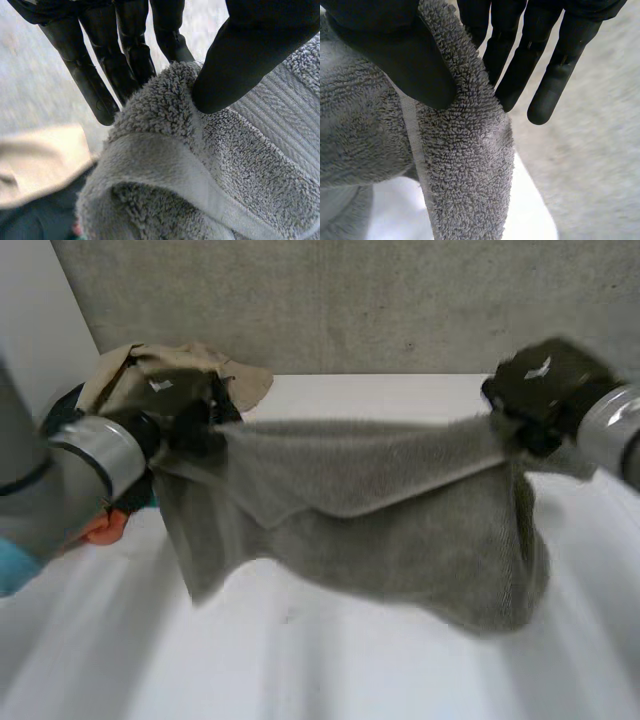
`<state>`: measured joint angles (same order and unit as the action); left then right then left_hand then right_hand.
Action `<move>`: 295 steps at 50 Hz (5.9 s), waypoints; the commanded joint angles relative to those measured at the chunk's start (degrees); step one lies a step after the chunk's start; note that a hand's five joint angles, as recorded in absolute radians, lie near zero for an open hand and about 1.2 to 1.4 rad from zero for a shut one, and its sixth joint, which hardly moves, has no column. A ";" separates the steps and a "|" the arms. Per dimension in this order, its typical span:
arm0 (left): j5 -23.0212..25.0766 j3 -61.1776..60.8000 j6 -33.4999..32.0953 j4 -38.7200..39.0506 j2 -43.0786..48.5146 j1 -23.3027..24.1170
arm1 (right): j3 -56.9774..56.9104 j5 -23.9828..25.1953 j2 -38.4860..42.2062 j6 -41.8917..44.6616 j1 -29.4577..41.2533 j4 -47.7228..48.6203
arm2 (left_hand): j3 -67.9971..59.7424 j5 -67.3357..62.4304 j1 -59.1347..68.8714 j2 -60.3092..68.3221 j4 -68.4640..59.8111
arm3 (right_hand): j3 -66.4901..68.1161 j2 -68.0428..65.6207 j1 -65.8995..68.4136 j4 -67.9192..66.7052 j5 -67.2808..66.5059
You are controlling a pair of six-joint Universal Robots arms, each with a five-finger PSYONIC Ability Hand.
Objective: Fold the laundry.
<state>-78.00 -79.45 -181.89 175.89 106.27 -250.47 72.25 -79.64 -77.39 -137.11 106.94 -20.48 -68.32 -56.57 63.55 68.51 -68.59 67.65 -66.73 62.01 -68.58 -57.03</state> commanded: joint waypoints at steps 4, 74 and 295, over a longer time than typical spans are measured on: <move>-4.97 12.72 -0.74 0.33 22.38 1.56 | 0.52 -2.52 17.86 -8.52 6.69 15.00 | -11.68 -13.43 16.45 11.49 -11.41 | 12.35 -13.27 17.99 -11.42 -12.97; -8.85 0.35 -8.75 10.97 4.82 8.15 | 6.32 -7.46 4.09 -0.88 5.82 5.10 | -11.68 -13.43 16.45 11.49 -11.41 | 12.35 -13.27 17.99 -11.42 -12.97; -12.71 5.56 -13.22 41.46 13.87 1.65 | -0.63 -2.98 9.88 -2.46 -7.45 23.91 | -11.68 -13.43 16.45 11.49 -11.41 | 12.35 -13.27 17.99 -11.42 -12.97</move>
<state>-90.98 -62.07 -195.06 217.56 121.71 -248.70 66.78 -84.35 -70.10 -139.28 99.94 9.56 -68.55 -56.10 65.63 68.66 -68.84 68.25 -67.52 65.12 -68.64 -58.76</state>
